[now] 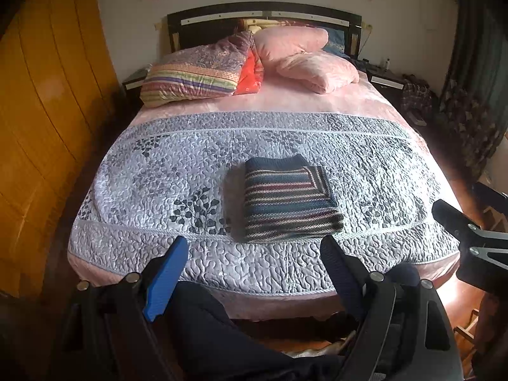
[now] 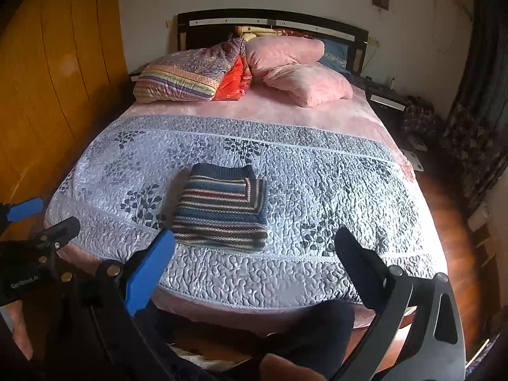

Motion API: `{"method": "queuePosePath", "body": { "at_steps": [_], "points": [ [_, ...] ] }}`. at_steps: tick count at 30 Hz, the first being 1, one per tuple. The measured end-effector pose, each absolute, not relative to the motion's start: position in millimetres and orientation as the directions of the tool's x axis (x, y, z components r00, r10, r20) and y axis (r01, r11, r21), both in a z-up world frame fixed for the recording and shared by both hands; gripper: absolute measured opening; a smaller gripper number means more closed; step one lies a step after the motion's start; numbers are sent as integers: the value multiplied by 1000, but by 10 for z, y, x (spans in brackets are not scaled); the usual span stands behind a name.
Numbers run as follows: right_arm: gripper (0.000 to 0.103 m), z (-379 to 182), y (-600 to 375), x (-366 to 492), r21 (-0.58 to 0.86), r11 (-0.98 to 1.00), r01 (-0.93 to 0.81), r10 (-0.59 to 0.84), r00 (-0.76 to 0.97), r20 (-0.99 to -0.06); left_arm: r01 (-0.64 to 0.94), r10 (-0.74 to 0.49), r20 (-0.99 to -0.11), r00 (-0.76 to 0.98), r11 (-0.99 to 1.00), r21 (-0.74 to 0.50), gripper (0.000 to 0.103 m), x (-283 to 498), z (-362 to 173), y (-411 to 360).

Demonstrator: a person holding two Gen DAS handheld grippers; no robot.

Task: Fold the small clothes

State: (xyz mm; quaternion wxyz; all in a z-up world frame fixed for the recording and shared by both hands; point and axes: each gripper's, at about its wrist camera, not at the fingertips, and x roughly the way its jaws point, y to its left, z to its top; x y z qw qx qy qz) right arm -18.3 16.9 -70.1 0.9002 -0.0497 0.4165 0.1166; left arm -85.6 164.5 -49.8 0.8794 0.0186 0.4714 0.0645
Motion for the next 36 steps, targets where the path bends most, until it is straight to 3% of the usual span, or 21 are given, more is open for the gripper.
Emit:
{"method": "queuePosePath", "body": {
  "at_steps": [23,30,36],
  "points": [
    [100,-697,128,-150,-2,974,-229,146,632,-761,-87,130,-828,546,991,98,85,-856,-517,1617],
    [100,-719,105,-215,77,964,-256,225,622,-750,-85,127,-831,542,992,96,85,-864,-540,1613],
    [100,-726,142,-220,6,971,-240,166,651,-740,-88,128,-832,539,992,96,85,-863,-551,1633]
  ]
}}
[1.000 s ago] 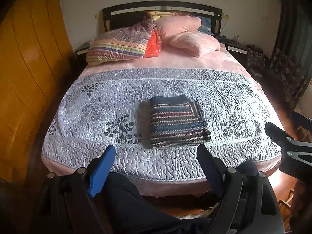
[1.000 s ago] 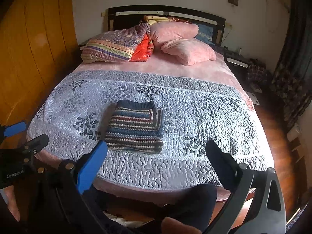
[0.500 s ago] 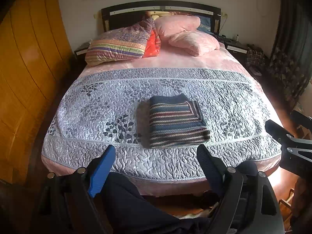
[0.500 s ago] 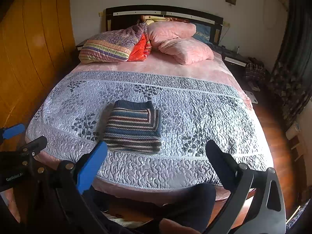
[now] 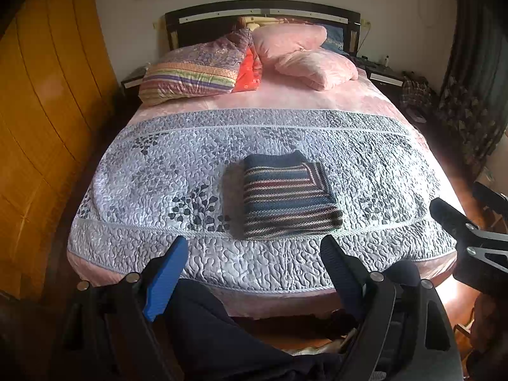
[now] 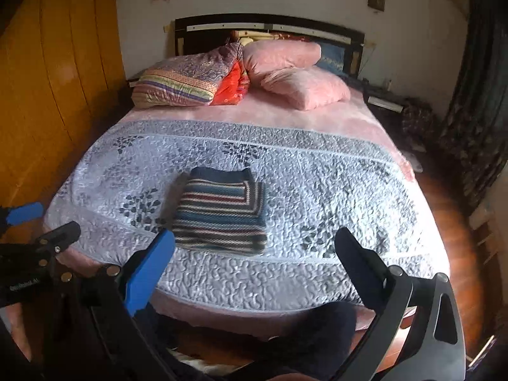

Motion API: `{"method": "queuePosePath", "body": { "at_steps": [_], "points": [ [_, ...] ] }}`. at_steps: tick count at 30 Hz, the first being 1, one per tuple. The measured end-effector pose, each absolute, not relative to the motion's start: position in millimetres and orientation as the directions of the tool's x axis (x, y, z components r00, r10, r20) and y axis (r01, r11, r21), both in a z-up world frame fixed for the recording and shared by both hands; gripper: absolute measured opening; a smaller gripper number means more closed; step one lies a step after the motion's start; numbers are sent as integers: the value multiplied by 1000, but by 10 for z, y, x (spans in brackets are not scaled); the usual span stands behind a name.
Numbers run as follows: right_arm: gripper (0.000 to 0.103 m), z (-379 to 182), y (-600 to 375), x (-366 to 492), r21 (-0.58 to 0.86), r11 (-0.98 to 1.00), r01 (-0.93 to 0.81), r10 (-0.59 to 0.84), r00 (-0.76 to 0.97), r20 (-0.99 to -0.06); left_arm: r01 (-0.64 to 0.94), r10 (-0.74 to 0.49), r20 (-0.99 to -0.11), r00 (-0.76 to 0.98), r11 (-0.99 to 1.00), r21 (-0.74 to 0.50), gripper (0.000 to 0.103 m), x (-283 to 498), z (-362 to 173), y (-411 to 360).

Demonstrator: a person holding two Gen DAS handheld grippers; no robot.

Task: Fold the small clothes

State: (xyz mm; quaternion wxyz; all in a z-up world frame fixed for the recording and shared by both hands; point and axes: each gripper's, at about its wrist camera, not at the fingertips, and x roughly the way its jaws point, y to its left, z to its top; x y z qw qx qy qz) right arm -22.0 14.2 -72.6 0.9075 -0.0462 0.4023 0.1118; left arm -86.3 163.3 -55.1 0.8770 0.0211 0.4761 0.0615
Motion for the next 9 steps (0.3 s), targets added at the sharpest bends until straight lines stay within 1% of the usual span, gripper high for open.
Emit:
{"method": "queuePosePath", "body": {
  "at_steps": [9],
  "points": [
    [100,-732,175,-231,-34,974,-224,129,670,-731,-89,130,-832,539,991,98,85,-853,-545,1653]
  ]
}}
